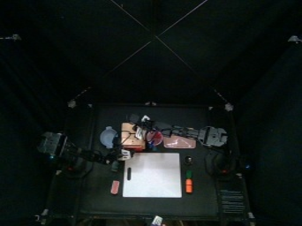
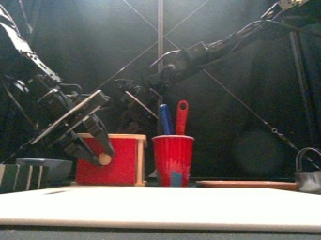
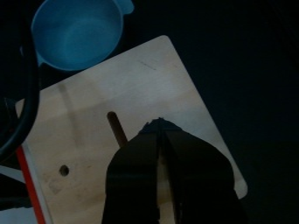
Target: Open drawer
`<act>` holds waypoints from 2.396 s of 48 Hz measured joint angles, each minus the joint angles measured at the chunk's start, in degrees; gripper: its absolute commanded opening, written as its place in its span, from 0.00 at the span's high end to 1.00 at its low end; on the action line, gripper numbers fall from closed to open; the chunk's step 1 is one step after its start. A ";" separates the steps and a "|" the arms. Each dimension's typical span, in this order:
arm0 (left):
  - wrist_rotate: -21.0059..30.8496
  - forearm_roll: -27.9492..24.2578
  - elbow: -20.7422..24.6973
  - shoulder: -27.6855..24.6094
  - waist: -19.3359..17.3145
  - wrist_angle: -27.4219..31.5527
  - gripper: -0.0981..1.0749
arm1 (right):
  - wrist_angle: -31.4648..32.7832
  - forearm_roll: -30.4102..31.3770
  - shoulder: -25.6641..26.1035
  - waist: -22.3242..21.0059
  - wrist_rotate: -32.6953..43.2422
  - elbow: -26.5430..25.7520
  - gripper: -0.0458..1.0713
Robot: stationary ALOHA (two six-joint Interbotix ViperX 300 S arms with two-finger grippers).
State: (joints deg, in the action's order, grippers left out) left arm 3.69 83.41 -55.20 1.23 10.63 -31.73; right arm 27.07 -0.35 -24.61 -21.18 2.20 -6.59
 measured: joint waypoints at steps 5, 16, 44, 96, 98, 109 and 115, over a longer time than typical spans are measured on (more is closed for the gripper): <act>0.00 1.32 0.09 0.09 1.23 0.09 0.36 | 0.00 0.00 -0.09 -0.09 0.09 0.00 0.92; 0.00 3.78 0.35 0.18 3.69 0.00 0.36 | 0.09 0.00 -0.09 -0.09 0.00 0.00 0.92; 0.09 6.59 1.23 0.09 7.82 0.09 0.36 | 0.00 0.00 -0.09 0.00 0.09 0.00 0.92; -0.70 4.04 0.79 1.14 9.58 0.70 0.21 | 0.00 0.00 -0.18 0.00 0.09 -0.09 0.92; -0.70 3.16 0.35 2.20 9.58 0.70 0.21 | 0.09 0.00 -0.26 0.09 0.09 -0.09 0.92; -0.62 -3.34 -1.67 7.29 9.58 0.62 0.21 | 0.18 0.00 -0.18 0.26 0.00 -0.18 0.92; -0.62 -7.56 -3.16 9.40 9.58 0.44 0.21 | 0.62 0.70 0.44 0.35 -0.09 -0.18 0.92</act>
State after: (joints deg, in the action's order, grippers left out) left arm 3.08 75.85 -58.36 10.63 20.21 -31.29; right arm 27.69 0.35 -24.17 -20.83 2.11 -6.77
